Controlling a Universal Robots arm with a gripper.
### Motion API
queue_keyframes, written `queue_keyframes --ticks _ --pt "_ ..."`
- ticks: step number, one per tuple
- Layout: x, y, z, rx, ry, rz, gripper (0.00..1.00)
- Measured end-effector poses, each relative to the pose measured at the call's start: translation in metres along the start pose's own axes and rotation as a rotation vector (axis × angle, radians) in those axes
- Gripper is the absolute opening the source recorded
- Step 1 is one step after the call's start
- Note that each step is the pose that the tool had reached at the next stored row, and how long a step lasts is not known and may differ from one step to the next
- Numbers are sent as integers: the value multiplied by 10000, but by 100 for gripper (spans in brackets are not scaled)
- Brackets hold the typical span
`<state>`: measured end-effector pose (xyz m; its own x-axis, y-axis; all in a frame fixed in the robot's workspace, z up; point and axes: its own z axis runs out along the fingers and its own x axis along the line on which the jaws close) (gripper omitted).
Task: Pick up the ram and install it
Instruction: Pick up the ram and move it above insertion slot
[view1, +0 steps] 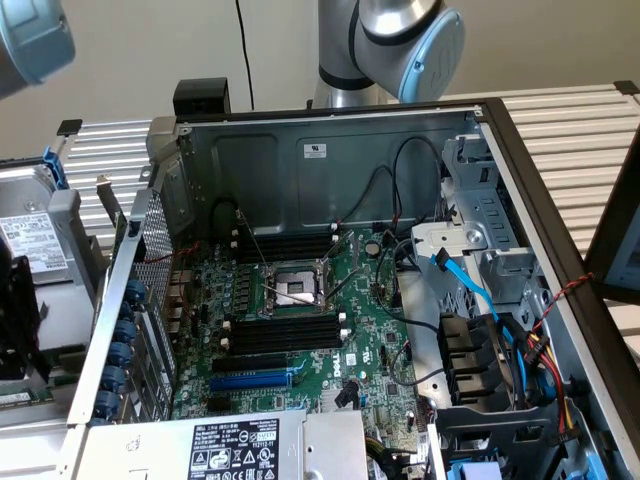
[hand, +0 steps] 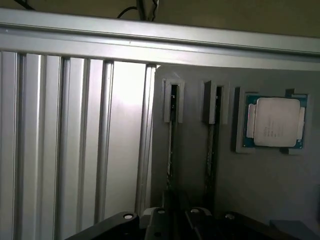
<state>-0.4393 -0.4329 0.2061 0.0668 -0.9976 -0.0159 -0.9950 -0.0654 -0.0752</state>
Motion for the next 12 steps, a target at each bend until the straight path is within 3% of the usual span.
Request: queue_keyframes --ticks 12 --pt "2 -1 -13 4 -22 41 18"
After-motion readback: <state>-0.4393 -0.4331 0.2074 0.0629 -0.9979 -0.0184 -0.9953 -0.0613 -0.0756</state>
